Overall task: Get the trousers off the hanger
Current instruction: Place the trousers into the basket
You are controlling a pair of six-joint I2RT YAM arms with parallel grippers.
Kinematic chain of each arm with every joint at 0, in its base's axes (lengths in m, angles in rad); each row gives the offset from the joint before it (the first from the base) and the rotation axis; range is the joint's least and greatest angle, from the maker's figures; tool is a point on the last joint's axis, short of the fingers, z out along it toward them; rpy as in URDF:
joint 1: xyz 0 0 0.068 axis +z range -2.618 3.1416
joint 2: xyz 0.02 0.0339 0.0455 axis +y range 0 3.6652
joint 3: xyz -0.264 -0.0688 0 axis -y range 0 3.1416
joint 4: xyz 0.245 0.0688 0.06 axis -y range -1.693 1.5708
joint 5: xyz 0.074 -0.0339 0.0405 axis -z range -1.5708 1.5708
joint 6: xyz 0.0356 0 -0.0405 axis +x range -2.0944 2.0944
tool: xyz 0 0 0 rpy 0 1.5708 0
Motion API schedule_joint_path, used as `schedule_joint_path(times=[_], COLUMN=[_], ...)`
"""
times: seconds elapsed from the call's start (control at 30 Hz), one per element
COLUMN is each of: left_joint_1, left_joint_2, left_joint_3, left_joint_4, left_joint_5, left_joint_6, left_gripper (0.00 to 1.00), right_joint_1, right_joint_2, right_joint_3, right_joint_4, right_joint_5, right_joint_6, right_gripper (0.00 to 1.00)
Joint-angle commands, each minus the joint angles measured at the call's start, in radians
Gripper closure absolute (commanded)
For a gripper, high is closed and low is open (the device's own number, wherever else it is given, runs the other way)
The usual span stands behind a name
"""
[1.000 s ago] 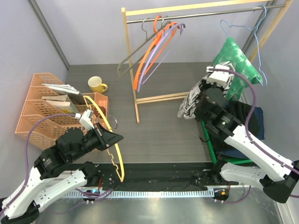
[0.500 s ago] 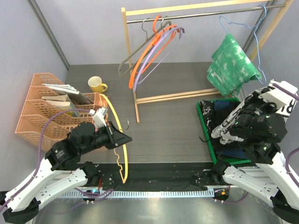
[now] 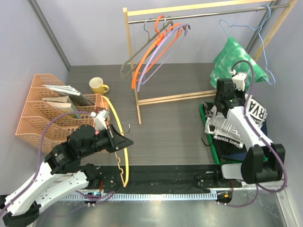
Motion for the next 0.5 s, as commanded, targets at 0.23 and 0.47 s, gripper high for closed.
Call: schedule_joint_path(times=[0.23, 0.47], left_joint_1=[0.003, 0.003], left_joint_2=[0.005, 0.022], left_joint_3=[0.01, -0.001], left_joint_4=[0.066, 0.112], left_joint_5=[0.006, 0.044], left_joint_6=[0.02, 0.012], left_gripper=[1.0, 1.0], right_joint_1=[0.003, 0.007], right_joint_2=[0.007, -0.146], right_joint_3=[0.163, 0.269], right_joint_4=[-0.443, -0.563], right_joint_5=[-0.373, -0.517], right_joint_6=[0.302, 0.307], right_gripper=[0.28, 0.06])
